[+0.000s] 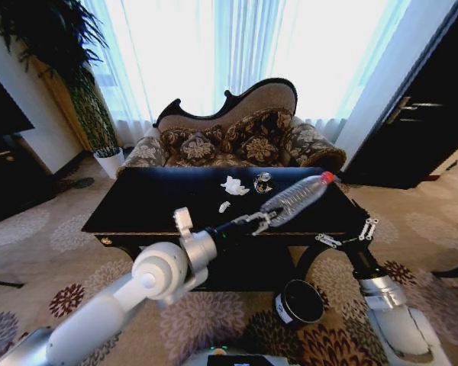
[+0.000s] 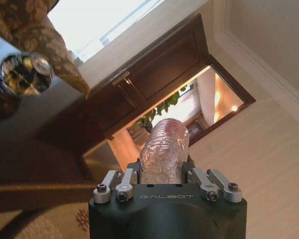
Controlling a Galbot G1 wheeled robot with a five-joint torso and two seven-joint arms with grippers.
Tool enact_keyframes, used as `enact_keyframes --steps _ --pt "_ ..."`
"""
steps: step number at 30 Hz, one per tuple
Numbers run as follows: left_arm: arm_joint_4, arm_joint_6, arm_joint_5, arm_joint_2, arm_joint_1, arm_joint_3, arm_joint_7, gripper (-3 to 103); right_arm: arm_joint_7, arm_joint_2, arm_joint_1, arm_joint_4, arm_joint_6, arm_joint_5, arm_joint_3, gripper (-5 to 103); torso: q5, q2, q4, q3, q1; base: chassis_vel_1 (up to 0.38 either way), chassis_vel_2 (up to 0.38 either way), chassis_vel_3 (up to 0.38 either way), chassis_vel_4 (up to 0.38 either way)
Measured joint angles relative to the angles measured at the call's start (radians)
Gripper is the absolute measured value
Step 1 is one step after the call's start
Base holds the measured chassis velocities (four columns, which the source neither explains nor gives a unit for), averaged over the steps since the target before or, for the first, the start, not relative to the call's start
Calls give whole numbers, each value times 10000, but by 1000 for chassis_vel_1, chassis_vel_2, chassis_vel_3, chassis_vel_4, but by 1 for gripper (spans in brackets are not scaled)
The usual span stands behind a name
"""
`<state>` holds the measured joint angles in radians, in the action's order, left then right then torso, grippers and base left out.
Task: Move to the front of the table and place the trash on the table into the trash bin.
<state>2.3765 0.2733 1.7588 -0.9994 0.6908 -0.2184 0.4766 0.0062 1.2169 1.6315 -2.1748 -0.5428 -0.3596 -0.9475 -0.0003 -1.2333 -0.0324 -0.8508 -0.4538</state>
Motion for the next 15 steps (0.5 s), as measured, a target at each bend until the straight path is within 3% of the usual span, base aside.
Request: enact_keyframes --steps 15 --pt "-193 -67 -650 -706 727 -495 -66 38 -273 464 372 -741 -385 -37 227 100 1 1 0 -1 -1 0 0 0 0"
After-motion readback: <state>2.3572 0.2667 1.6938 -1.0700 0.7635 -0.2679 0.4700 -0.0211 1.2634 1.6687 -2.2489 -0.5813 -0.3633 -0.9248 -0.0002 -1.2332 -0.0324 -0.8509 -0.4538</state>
